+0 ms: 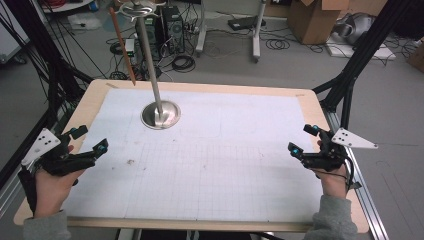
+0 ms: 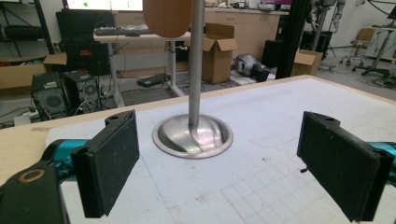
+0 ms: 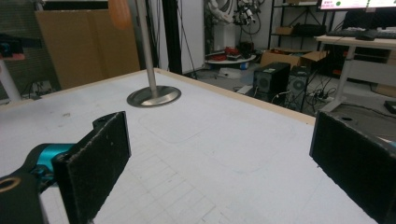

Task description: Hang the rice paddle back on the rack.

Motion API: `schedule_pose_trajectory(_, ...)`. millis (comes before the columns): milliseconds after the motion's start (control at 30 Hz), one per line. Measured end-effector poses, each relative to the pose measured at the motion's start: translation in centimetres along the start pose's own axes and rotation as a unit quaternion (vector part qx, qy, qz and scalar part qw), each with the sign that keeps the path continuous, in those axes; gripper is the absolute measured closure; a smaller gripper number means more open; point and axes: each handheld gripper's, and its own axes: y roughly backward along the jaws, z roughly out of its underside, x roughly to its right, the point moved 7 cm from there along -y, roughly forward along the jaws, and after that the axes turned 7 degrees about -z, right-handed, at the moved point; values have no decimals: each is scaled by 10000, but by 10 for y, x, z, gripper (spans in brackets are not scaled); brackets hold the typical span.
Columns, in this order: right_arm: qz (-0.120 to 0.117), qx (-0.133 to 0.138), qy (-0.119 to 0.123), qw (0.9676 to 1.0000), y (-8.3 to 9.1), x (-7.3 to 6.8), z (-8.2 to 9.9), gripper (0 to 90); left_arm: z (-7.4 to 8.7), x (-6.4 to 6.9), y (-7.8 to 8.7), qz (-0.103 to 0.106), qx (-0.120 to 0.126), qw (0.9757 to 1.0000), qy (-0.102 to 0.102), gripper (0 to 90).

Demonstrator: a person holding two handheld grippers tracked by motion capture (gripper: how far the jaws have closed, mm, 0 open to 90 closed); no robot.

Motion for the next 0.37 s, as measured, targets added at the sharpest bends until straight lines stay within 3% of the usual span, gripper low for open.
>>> schedule_pose_trajectory(367,94,-10,-43,9999,0,2,0,39,3,3,-6,9,-119,9999,-1,133)
